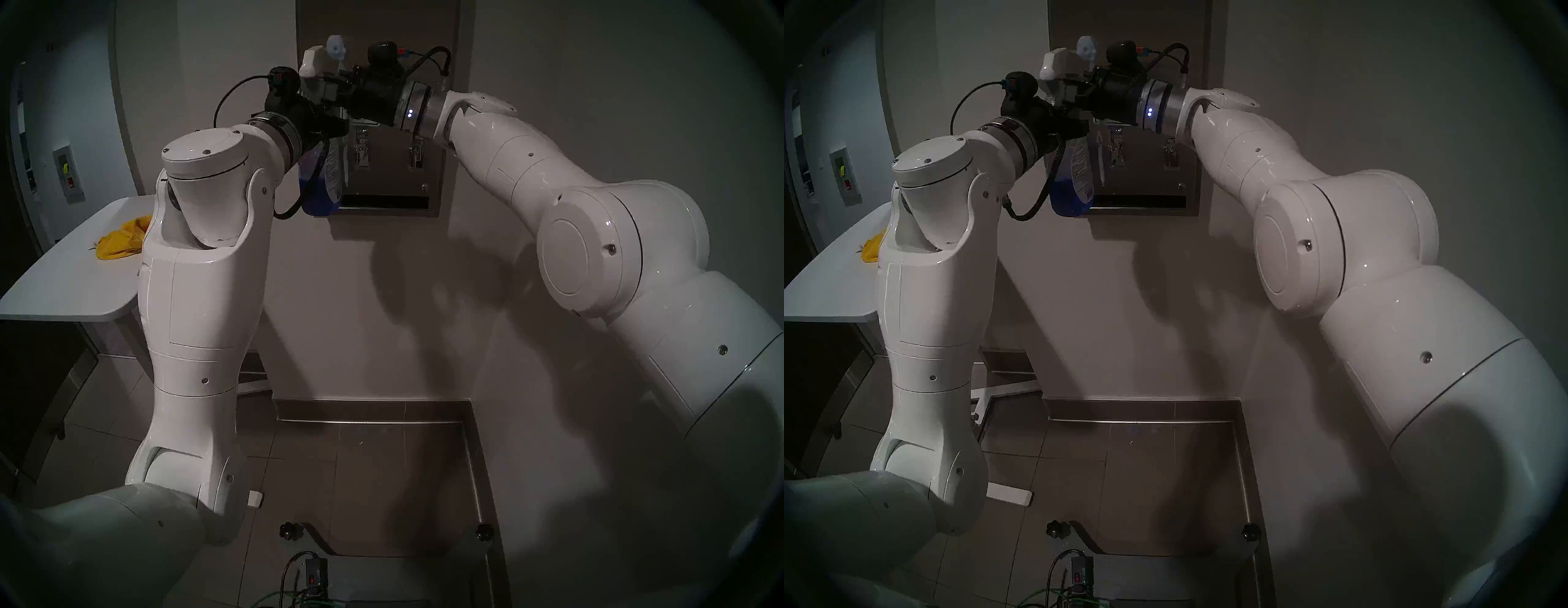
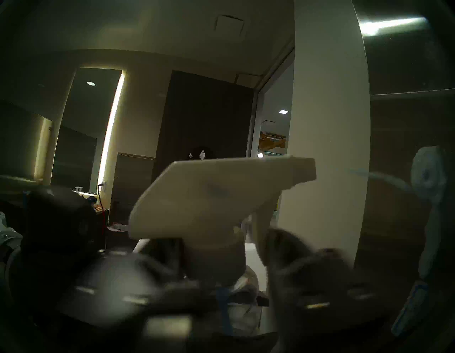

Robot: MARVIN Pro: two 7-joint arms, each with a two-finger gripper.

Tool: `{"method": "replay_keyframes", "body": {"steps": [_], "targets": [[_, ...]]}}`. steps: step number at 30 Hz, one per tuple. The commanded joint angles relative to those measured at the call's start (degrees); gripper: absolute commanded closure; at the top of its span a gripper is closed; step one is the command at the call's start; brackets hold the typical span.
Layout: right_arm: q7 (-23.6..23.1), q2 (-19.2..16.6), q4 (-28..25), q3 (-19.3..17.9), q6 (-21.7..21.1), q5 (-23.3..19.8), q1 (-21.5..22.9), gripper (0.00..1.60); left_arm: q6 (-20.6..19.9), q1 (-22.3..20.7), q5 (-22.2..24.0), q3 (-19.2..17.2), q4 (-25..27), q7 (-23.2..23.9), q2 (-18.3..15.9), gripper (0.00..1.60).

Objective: Pick up the cleaner bottle and spray the cleaner onto the surface

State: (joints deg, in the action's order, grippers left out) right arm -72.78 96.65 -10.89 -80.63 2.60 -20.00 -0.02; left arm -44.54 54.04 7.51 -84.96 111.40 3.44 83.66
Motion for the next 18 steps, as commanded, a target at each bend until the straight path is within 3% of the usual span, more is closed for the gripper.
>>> {"method": "replay_keyframes", "body": {"steps": [1,18], "targets": [[-0.3,-0.5,-0.6,-0.5,0.2,-0.4,2.7,0.0,1.8,-3.6,0.1,-0.4,2.3,0.0,0.4,1.6],[-3.9,-5.3,0.5,-0.6,0.3,-0.2,2.9,0.0,1.7,-3.5,-0.4,-0.6,2.3,0.5,0.8,1.6]]}}
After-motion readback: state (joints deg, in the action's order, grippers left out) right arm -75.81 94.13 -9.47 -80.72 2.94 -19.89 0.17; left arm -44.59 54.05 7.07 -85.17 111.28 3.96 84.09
